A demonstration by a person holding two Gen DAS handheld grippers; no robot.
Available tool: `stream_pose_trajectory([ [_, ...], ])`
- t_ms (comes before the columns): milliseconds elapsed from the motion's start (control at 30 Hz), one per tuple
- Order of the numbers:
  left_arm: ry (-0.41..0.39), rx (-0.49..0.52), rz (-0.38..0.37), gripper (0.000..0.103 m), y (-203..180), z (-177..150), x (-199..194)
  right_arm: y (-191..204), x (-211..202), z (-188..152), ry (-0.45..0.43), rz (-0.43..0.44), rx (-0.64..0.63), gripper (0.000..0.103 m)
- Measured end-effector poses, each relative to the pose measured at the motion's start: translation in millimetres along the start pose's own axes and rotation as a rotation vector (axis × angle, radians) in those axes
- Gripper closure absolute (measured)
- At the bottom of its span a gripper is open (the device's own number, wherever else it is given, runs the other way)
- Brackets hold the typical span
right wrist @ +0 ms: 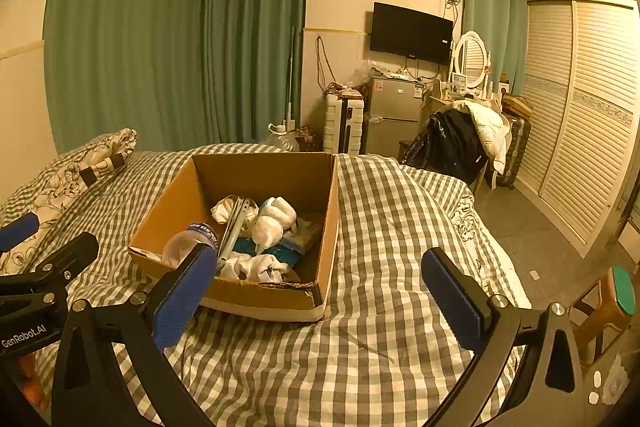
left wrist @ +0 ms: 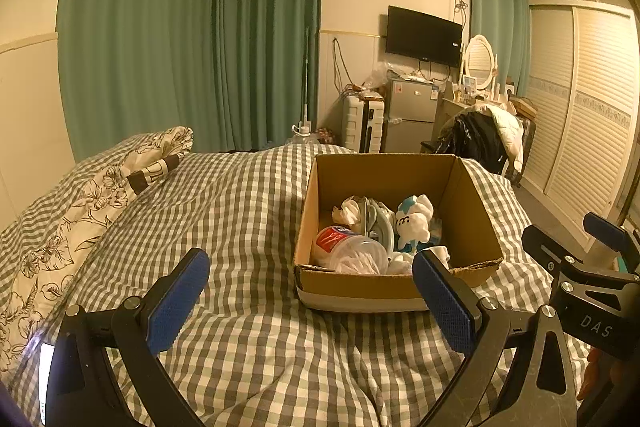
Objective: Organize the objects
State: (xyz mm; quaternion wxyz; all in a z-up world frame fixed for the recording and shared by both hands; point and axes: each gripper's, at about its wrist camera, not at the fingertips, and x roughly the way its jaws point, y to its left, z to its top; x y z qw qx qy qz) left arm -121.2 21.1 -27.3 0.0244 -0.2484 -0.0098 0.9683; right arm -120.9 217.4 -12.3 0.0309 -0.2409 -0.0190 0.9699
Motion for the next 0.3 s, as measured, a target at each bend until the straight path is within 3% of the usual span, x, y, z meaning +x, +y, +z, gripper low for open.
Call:
stream_pose_trajectory([
  [300,-0.014,0.03,0.019,0.0,-1.3,-2.1,-0.3,0.1,0.5,0.7,0.006,0.0,-0.005,0.0],
])
